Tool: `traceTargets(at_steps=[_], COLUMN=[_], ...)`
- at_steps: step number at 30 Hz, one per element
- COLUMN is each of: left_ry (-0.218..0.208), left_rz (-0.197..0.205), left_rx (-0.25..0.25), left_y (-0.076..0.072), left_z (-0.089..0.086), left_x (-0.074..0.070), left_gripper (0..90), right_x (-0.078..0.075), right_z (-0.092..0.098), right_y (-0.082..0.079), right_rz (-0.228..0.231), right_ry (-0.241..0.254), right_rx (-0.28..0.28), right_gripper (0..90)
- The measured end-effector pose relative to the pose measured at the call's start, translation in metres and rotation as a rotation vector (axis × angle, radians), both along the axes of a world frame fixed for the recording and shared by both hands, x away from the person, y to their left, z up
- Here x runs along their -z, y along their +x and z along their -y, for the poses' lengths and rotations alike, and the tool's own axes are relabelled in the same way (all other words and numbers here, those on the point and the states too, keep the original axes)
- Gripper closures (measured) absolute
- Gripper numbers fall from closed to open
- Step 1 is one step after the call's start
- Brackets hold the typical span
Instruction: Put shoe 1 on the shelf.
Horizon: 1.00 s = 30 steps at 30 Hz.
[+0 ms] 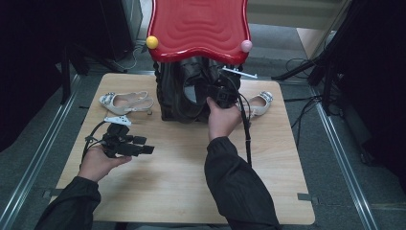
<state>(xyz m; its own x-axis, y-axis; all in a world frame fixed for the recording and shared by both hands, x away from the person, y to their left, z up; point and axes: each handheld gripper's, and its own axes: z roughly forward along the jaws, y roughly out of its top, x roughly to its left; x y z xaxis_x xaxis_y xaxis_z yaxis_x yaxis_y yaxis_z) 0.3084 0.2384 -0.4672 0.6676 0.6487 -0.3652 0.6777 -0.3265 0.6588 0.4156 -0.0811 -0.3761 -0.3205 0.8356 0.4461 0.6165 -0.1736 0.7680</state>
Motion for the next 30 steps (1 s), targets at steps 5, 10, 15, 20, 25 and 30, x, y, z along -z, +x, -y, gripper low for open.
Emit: traceTargets(at_steps=[5, 10, 15, 20, 25, 30], left_ry=[-0.002, -0.004, -0.003, -0.008, -0.009, -0.007], left_rz=[-0.004, -0.002, 0.0, -0.008, -0.005, -0.009], left_rx=[0.003, 0.009, 0.011, 0.014, 0.016, 0.02], left_y=[0.0, 0.0, 0.001, 0.002, 0.001, 0.002], left_z=[0.001, 0.002, 0.002, 0.003, 0.004, 0.006], left_x=[0.001, 0.0, 0.0, 0.001, 0.0, 0.001], left_gripper=[37.7, 37.8, 38.0, 38.3, 38.6, 38.7], right_x=[0.0, -0.001, 0.003, 0.003, 0.004, 0.004], right_z=[-0.011, -0.022, -0.032, -0.037, -0.043, -0.045], right_y=[0.007, 0.014, 0.018, 0.021, 0.025, 0.025], right_rz=[0.011, 0.013, 0.009, -0.009, -0.019, -0.037], right_ry=[-0.032, -0.041, -0.042, -0.052, -0.071, -0.077], right_rx=[0.037, 0.076, 0.103, 0.114, 0.11, 0.093], right_gripper=[81.5, 81.4, 81.2, 79.4, 77.0, 73.0])
